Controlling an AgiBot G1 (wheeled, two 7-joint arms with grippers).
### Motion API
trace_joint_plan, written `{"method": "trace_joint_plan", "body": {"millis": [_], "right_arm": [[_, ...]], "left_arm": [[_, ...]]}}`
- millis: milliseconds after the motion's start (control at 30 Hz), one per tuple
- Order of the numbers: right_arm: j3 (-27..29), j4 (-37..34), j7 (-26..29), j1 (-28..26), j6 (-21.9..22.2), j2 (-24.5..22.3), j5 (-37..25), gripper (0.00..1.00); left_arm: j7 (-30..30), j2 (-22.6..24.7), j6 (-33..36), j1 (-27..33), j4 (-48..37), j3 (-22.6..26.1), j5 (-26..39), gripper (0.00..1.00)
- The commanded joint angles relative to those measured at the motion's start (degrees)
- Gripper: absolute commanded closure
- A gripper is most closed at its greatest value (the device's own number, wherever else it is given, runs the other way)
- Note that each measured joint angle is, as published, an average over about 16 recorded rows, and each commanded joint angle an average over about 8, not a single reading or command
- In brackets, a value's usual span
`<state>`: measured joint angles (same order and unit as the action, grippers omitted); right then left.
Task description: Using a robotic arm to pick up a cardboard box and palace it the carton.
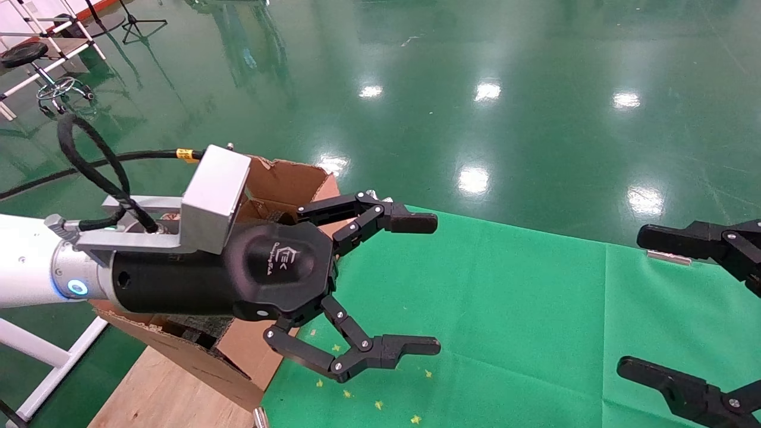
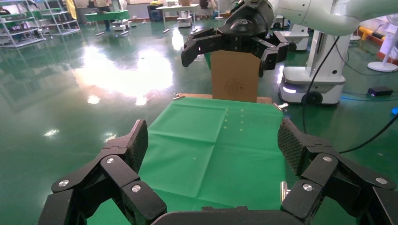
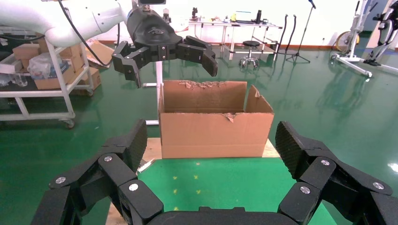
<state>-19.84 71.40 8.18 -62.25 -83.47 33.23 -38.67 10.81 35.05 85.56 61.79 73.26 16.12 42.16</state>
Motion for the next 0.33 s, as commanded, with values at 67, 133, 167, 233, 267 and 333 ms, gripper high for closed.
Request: {"method": "trace_joint_plan", "body": {"millis": [67,133,167,233,267,333], "right_arm": [[0.0,0.0,0.0,0.0,0.0,0.0,0.0,0.00],[0.0,0.0,0.0,0.0,0.0,0.0,0.0,0.00],[0.0,0.0,0.0,0.0,0.0,0.0,0.0,0.00],[0.0,0.0,0.0,0.0,0.0,0.0,0.0,0.00],[0.0,0.0,0.0,0.0,0.0,0.0,0.0,0.00],[0.0,0.0,0.0,0.0,0.0,0.0,0.0,0.00]], "left_arm": [[0.0,0.0,0.0,0.0,0.0,0.0,0.0,0.00],[0.0,0.0,0.0,0.0,0.0,0.0,0.0,0.00],[0.0,0.0,0.0,0.0,0.0,0.0,0.0,0.00],[0.0,0.0,0.0,0.0,0.0,0.0,0.0,0.00],[0.0,0.0,0.0,0.0,0.0,0.0,0.0,0.00],[0.0,0.0,0.0,0.0,0.0,0.0,0.0,0.00]]}}
